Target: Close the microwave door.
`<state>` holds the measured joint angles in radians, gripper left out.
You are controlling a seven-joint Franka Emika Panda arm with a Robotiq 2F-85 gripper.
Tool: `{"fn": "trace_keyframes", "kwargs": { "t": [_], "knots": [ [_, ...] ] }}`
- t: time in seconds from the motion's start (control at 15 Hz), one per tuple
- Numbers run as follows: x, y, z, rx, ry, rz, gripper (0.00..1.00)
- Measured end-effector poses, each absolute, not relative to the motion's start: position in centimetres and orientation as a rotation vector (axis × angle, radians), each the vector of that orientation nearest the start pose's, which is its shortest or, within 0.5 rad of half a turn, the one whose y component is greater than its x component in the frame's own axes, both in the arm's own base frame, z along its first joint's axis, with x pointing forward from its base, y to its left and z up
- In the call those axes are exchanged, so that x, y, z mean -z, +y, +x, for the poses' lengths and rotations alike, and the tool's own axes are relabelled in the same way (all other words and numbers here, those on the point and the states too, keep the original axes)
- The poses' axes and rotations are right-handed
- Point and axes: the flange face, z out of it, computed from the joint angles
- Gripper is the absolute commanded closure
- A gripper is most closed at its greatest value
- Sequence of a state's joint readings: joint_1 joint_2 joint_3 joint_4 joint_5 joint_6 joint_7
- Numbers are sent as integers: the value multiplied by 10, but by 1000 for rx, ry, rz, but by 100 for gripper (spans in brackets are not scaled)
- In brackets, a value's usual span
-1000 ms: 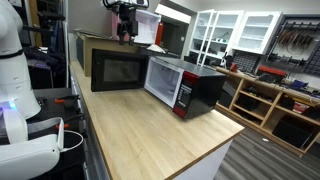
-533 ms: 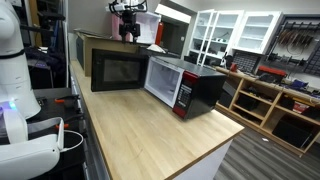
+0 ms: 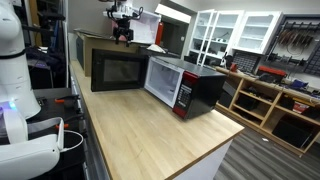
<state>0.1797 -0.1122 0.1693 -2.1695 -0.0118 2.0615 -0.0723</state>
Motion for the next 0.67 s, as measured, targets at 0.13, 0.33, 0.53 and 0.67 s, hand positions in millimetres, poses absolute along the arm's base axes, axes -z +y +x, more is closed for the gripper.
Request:
{"fn": "trace_keyframes", "kwargs": {
  "t": [0.13, 0.33, 0.53, 0.67],
  "knots": [
    [-435, 192, 477, -13, -718, -3089, 0],
    [-422, 206, 467, -58, -772, -3081, 0],
    [-405, 208, 456, -118, -794, -3081, 0],
    [-398, 204, 451, -145, -792, -3085, 0]
  ]
}}
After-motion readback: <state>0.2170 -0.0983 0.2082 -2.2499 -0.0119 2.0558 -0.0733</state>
